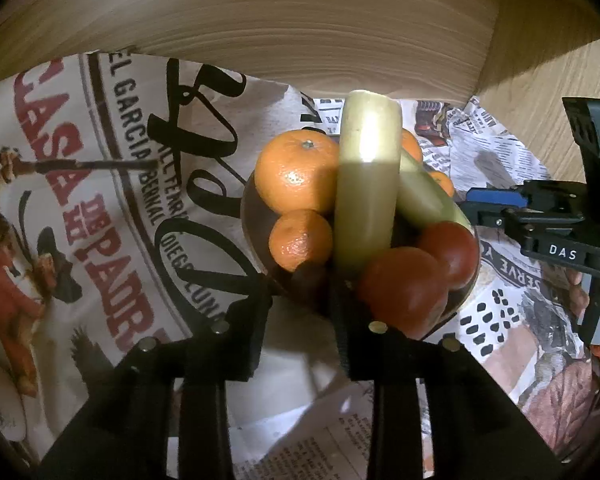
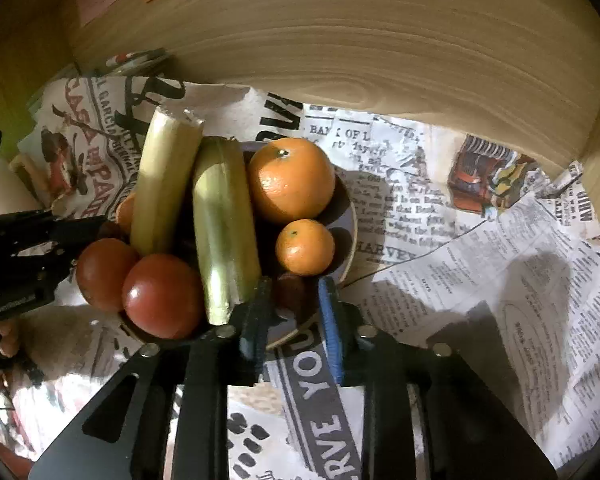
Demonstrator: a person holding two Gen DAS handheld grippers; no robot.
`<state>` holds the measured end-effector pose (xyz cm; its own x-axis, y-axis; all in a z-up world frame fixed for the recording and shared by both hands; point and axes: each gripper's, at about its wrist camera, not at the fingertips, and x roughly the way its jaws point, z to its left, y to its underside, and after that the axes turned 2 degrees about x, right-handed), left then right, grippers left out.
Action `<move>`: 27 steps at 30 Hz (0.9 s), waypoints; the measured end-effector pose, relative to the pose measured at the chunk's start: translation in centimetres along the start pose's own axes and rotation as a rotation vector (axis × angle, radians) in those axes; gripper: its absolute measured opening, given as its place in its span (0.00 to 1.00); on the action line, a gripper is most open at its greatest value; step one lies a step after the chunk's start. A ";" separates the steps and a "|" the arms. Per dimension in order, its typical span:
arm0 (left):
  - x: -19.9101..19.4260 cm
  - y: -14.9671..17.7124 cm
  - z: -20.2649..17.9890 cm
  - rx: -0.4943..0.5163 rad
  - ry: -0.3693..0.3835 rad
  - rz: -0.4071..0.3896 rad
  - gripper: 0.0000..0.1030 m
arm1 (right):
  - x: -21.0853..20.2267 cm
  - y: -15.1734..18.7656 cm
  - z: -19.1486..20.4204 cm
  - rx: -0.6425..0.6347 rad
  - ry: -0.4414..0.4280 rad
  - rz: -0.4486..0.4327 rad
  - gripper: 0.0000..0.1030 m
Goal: Organize fruits
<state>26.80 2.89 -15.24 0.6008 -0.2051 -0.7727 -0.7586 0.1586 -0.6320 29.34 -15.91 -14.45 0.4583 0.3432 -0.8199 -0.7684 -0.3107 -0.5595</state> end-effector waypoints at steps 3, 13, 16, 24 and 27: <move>-0.5 0.0 0.0 -0.003 0.004 -0.010 0.34 | -0.4 -0.1 -0.1 0.007 -0.003 -0.011 0.27; -7.3 -0.9 -0.5 -0.028 -0.009 -0.179 0.39 | -5.9 -0.8 0.7 0.015 -0.015 -0.142 0.28; -10.5 -1.0 -1.1 -0.041 -0.030 -0.262 0.39 | -8.8 -1.0 1.4 0.012 -0.012 -0.215 0.28; -19.5 0.4 -3.7 -0.066 -0.113 -0.489 0.39 | -17.5 0.5 4.0 0.010 -0.015 -0.449 0.32; -22.2 1.7 -5.2 -0.057 -0.135 -0.550 0.41 | -20.4 1.7 5.3 0.004 -0.027 -0.530 0.33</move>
<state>10.89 2.71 1.18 0.9354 -0.1169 -0.3336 -0.3348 0.0098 -0.9422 16.28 -18.74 2.00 0.7727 0.4748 -0.4213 -0.4361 -0.0853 -0.8958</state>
